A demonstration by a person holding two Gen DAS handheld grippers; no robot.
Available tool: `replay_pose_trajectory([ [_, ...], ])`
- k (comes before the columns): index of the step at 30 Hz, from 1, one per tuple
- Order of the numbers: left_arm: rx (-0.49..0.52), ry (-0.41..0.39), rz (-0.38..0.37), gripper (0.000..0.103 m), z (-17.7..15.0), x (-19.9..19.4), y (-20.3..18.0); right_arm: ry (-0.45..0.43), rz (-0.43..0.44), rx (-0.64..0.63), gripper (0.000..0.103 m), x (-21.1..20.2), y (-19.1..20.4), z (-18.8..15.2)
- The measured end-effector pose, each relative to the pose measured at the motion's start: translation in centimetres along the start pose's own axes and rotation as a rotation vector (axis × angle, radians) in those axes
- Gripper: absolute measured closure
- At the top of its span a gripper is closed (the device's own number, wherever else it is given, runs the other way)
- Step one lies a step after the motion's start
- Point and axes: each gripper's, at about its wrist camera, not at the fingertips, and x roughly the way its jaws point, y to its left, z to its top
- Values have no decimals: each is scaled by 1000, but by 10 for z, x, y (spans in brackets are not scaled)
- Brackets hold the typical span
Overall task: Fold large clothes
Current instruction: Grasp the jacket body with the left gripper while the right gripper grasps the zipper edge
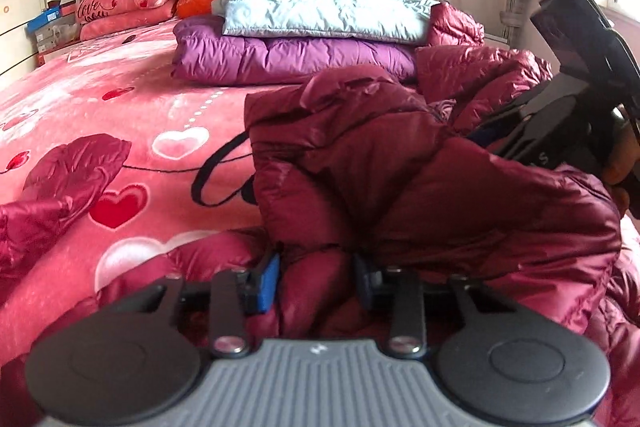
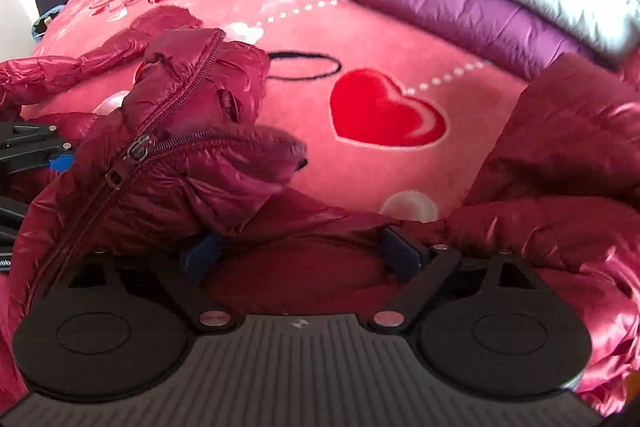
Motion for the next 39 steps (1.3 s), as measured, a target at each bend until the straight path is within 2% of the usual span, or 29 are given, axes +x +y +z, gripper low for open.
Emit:
replay_pose_trajectory([
  [2, 2, -2, 9, 70, 0, 1, -1, -9, -35, -24, 1, 3, 6, 0],
  [3, 2, -3, 14, 72, 0, 2, -2, -20, -55, -28, 6, 4, 11, 1],
  [4, 0, -6, 21, 73, 1, 3, -1, -34, -84, -26, 17, 6, 17, 0],
  [5, -1, -9, 29, 74, 1, 4, -1, -47, -112, -28, 23, 6, 22, -2],
  [8, -10, -21, 57, 76, 3, 6, 0, -89, -180, -39, 57, 3, 30, -4],
  [11, -23, -33, 86, 76, 5, 8, 3, -144, -263, -40, 77, 2, 33, -2],
  [18, -21, -70, 207, 76, 12, 17, 9, -284, -483, -105, 81, 9, 33, 17],
  [23, 38, -127, 384, 76, 19, 25, 17, -430, -591, -114, 81, 7, 27, 33],
  [27, 61, -172, 525, 76, 27, 30, 33, -507, -621, -104, 81, 15, 23, 51],
  [31, 65, -176, 615, 75, 31, 38, 52, -519, -640, -94, 80, 37, 15, 65],
  [33, 82, -174, 648, 75, 34, 43, 61, -495, -642, -82, 78, 49, 9, 72],
  [37, 66, -138, 667, 75, 34, 54, 77, -411, -656, -100, 64, 76, 2, 74],
  [39, 81, -145, 678, 75, 35, 57, 81, -382, -650, -97, 60, 87, -2, 75],
])
